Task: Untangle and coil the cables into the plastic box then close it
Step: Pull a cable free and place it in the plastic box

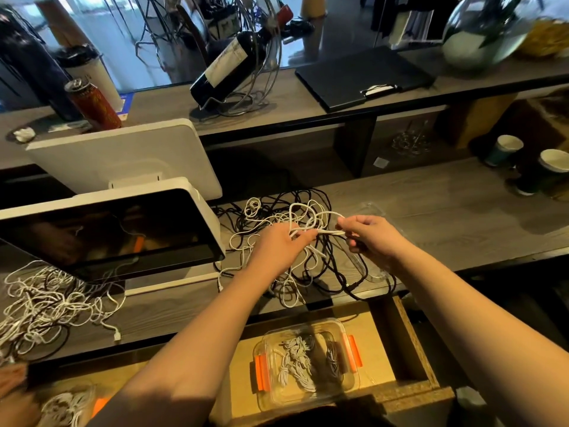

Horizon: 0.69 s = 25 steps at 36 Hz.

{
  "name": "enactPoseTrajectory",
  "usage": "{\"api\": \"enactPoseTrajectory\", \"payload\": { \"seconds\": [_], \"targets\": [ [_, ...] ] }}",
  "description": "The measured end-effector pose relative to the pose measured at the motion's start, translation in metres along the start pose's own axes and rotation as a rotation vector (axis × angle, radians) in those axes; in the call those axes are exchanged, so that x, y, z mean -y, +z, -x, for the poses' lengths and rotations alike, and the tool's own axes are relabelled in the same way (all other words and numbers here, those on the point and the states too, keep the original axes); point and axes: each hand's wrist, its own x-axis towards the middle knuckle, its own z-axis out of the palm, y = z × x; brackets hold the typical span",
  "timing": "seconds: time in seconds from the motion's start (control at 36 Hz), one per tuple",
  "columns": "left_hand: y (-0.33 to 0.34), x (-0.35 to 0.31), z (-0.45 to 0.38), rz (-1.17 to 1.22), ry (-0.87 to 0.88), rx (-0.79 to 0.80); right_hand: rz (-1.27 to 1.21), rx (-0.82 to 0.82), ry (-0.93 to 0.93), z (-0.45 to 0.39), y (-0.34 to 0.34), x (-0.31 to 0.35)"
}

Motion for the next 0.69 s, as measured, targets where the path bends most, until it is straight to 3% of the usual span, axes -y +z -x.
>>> {"api": "enactPoseTrajectory", "payload": {
  "seconds": [0.11, 0.25, 0.44, 0.56, 0.69],
  "targets": [
    [-0.004, -0.003, -0.001, 0.152, -0.008, 0.006, -0.313, 0.167, 0.040, 0.006, 0.003, 0.006],
    [-0.009, -0.002, -0.004, 0.275, -0.065, 0.033, -0.558, 0.164, 0.056, 0.013, 0.009, 0.012],
    [-0.007, -0.006, -0.004, 0.341, -0.004, -0.119, -0.278, 0.104, 0.002, 0.004, 0.011, 0.003],
    [-0.012, -0.006, -0.003, 0.310, 0.050, -0.008, -0.066, 0.001, -0.067, 0.002, 0.014, 0.001],
    [-0.005, -0.008, -0.003, 0.168, 0.048, 0.060, 0.124, 0.031, -0.125, 0.005, 0.025, 0.004]
  ]
}}
